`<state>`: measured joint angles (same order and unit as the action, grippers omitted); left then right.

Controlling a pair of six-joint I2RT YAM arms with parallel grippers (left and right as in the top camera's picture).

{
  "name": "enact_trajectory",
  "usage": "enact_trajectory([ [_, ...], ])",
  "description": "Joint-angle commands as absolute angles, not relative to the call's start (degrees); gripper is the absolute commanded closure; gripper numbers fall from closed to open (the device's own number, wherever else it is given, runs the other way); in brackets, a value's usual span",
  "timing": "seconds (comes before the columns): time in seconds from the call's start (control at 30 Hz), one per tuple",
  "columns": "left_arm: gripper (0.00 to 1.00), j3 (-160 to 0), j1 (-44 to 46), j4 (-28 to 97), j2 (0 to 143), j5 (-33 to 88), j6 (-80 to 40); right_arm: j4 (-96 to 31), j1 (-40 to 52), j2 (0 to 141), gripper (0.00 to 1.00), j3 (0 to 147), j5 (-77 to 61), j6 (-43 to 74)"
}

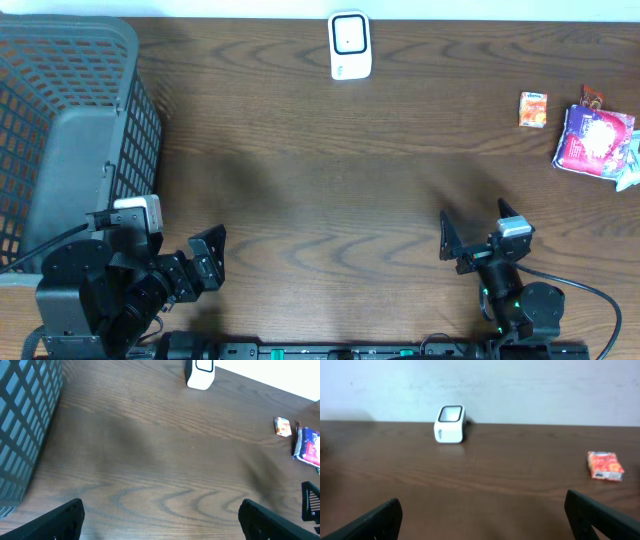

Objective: Scan the item barcode

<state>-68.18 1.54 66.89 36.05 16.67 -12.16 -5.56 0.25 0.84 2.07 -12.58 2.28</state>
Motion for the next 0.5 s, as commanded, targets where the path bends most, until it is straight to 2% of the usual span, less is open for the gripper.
enact_trajectory([
  [0.0,0.02,-68.86,1.3,66.87,36.07,17.5,-12.08,-2.9,0.36,0.3,0.01,0.19,-10.15,1.54],
  [0.47,0.02,-68.86,1.3,66.87,36.07,17.5,-12.08,-3.77,2.72,0.3,0.01,0.3,-6.72,1.85],
])
